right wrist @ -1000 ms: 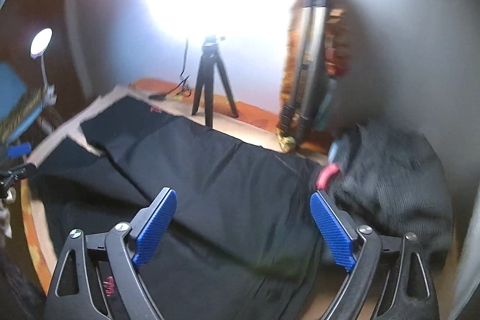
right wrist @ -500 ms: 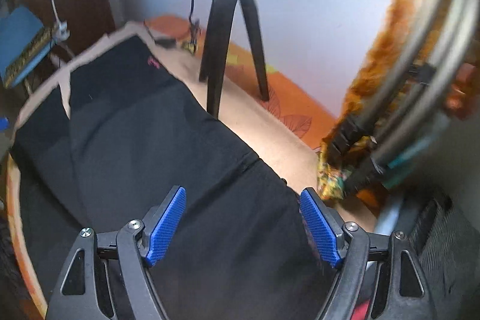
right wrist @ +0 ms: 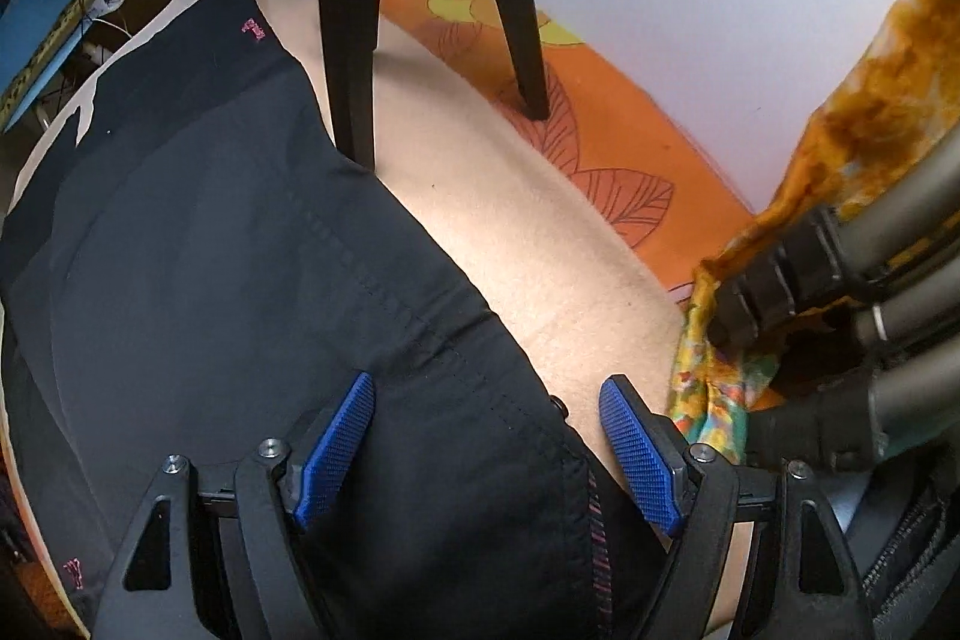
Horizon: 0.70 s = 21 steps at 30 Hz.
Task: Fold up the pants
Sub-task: 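Move the right tool to the trouser leg hem and close on it, then lift the hem with the right tool while the left tool grasps the other leg hem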
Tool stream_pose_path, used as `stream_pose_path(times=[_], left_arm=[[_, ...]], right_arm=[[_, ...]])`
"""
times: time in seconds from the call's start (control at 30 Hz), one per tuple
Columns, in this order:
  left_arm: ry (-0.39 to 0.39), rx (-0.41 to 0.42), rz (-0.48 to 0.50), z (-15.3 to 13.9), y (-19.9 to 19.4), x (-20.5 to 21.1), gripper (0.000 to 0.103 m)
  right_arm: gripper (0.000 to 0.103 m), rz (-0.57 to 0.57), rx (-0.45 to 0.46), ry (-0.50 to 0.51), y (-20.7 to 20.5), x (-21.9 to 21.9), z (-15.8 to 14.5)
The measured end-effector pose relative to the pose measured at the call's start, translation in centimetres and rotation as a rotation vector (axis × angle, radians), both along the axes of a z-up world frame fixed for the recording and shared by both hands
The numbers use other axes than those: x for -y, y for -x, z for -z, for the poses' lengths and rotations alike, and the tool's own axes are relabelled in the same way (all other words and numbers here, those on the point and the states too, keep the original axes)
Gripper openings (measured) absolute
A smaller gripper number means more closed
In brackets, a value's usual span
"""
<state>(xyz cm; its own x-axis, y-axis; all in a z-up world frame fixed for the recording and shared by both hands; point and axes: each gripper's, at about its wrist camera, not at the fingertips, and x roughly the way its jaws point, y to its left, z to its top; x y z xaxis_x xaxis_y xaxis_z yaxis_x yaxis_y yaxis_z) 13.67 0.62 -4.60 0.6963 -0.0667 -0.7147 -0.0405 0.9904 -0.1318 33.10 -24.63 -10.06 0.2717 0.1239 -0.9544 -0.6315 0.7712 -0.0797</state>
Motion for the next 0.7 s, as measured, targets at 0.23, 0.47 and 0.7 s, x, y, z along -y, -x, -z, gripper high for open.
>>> stream_pose_path(times=[0.23, 0.47, 0.7], left_arm=[[-0.021, 0.009, -0.001, -0.2, 0.1, 0.3, 0.102], [-0.024, 0.018, -0.013, -0.5, 0.1, 0.2, 0.102], [-0.039, 0.026, -0.023, -0.7, 0.2, 0.3, 0.102]], right_arm=[[0.078, 0.007, -0.04, -0.034, 0.1, 1.1, -0.2], [0.024, -0.009, -0.009, -0.045, 2.3, 1.1, -1.2], [0.007, 0.046, 0.105, -0.039, 5.9, 0.7, -2.4]])
